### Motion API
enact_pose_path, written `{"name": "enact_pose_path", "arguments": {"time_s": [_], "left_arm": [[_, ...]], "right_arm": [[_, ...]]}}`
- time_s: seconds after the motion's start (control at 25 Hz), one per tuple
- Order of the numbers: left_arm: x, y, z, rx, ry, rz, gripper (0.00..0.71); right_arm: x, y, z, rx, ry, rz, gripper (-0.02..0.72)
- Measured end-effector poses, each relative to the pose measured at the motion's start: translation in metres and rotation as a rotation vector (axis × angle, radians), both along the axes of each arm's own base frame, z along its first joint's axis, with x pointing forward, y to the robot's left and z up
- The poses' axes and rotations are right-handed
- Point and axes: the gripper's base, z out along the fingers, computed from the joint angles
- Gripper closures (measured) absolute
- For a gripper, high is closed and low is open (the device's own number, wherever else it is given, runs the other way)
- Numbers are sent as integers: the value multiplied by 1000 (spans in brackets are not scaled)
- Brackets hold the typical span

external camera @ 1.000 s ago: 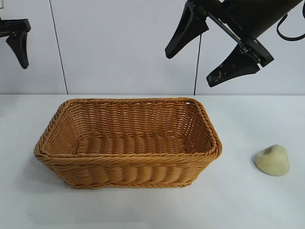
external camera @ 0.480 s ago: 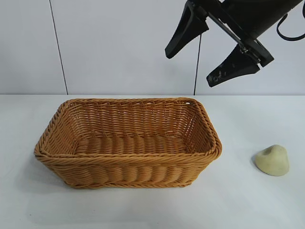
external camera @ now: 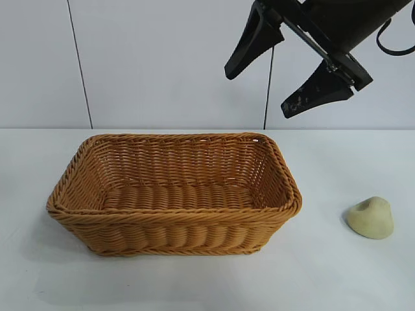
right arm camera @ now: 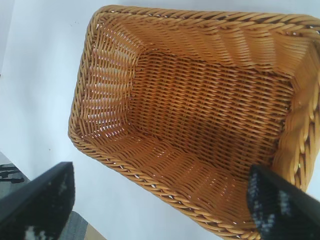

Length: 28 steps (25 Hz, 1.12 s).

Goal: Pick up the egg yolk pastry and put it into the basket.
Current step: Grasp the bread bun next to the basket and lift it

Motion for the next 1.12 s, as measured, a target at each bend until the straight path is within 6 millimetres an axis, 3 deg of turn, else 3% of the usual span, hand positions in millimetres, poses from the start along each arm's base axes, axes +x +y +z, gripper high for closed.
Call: {"name": "enact_pose_path", "arguments": {"time_s": [0.24,0.84,1.12], "left_arm": [[-33,-1,-7,16,-155,-15,16],[-58,-2,0,30,-343,-18,16],[-84,-3,3,35,-513,-28,16]], "right_arm": [[0,0,0,1,2,-2,62],[0,0,0,1,2,-2,62],[0,0,0,1,2,-2,62]]}}
